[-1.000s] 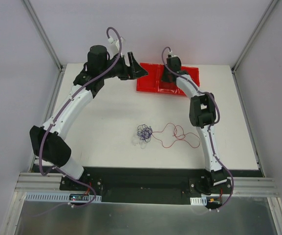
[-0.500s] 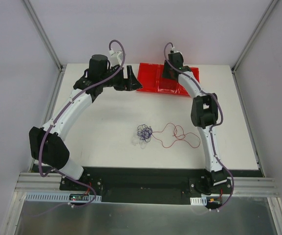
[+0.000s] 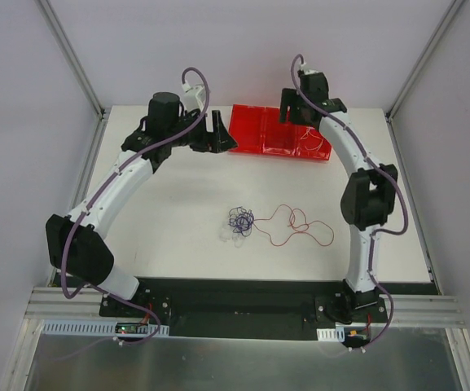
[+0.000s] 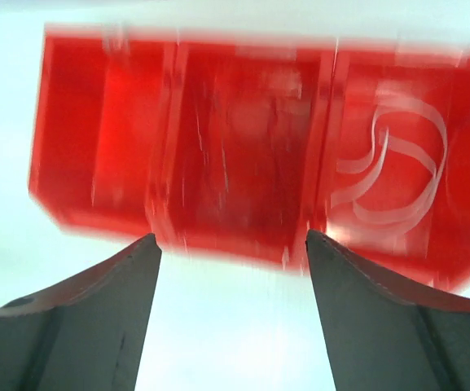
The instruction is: Untangle the cables
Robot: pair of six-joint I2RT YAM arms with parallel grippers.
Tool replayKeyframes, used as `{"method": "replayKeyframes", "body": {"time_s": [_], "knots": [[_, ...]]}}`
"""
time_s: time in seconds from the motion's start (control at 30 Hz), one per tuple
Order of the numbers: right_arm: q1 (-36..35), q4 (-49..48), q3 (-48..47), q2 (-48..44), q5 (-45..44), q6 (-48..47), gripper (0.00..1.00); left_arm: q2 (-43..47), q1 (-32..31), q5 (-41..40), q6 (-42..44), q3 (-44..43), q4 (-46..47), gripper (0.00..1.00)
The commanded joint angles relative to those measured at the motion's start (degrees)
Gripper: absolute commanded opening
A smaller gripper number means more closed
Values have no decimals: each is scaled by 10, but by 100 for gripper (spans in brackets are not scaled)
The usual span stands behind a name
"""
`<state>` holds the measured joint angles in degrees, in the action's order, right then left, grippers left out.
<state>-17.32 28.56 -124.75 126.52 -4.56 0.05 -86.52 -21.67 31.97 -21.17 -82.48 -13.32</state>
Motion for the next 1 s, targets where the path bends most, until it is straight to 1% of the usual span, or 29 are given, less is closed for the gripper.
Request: {"method": "replayKeyframes", "body": {"time_s": [0.0,0.07,0.13,0.2,0.3,0.37,0.4,0.47,0.57,0.6,0.63,0.73,0.83,0.9,0.97], "knots": [[-6,39,208,-184,85,-33,76,9,-42,-16,24,3,8,78],[-9,19,337,-258,102,-23,77,4,-70,-27,38,-2,-4,78],[-9,9,443,-327,113,-8,78,-2,-93,-27,46,-2,-16,78],[-9,25,516,-373,119,-9,78,-8,-100,-10,34,13,-17,78],[-8,50,600,-424,85,-2,78,-17,-105,11,24,26,-17,77],[-6,55,646,-457,49,32,79,-23,-109,13,22,25,-17,77],[-1,61,666,-471,7,43,79,-25,-109,20,19,23,-17,76],[24,62,699,-498,-8,70,83,-23,-109,25,20,25,-17,76],[82,21,765,-536,39,100,88,-14,-111,15,24,30,-17,76],[94,6,778,-544,67,104,88,-11,-111,14,25,30,-17,76],[98,-2,788,-549,71,101,87,-8,-111,13,26,31,-17,76],[99,-7,788,-526,100,70,86,-4,-111,12,26,32,-17,76],[97,-31,794,-496,152,32,85,-1,-112,15,25,32,-17,76],[98,-37,799,-483,154,19,83,3,-112,12,27,31,-17,76],[98,-44,803,-470,134,12,82,5,-112,10,28,33,-16,77]]}}
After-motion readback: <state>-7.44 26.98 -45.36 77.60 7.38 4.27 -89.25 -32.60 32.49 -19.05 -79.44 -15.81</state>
